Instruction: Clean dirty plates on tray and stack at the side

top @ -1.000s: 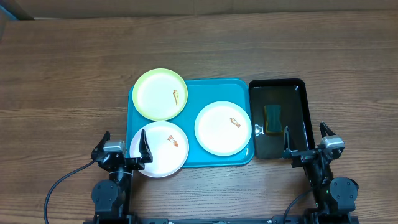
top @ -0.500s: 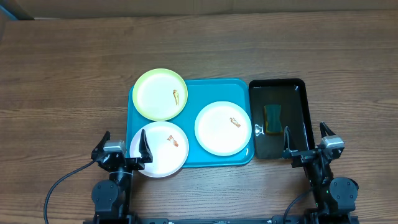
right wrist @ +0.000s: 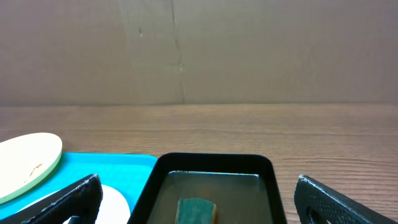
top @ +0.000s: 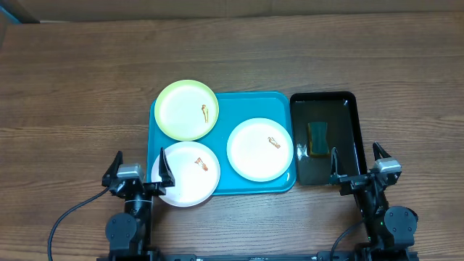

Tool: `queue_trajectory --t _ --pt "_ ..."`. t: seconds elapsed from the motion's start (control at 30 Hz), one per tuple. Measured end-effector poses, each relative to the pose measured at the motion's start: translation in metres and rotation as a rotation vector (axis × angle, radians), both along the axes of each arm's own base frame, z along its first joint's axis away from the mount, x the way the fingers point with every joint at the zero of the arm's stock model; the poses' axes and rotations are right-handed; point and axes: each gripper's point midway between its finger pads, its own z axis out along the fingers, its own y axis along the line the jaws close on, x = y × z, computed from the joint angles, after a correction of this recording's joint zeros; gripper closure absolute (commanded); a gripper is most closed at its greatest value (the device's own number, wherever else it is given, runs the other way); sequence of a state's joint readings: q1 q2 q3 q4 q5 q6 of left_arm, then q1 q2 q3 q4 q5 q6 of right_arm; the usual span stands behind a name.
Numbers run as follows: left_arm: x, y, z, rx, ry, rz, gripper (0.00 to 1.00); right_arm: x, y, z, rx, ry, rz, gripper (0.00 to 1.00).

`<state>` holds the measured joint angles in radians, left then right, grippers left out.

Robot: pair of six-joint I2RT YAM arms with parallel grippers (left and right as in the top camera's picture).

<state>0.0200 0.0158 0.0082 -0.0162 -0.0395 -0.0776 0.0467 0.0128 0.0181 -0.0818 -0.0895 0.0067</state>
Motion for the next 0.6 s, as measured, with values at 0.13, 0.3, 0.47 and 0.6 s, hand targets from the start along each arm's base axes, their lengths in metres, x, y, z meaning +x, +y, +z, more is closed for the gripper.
queue_trajectory --t 0.13,0.3,0.47,0.6 --pt "0.000 -0.012 -0.002 -0.003 0.009 -0.069 0.00 0.000 0.000 0.000 0.000 0.000 0.000 0.00" --pt "-0.009 -0.034 0.003 -0.063 0.095 -0.193 0.00 0.000 0.000 0.000 0.000 0.001 0.000 0.00" --pt "-0.023 -0.046 0.058 -0.115 0.203 -0.253 0.00 0.000 0.000 0.000 0.000 0.000 0.000 0.00" --pt "-0.028 -0.060 0.097 -0.164 0.420 -0.329 0.00 0.000 0.000 0.000 0.000 0.000 0.000 0.00"
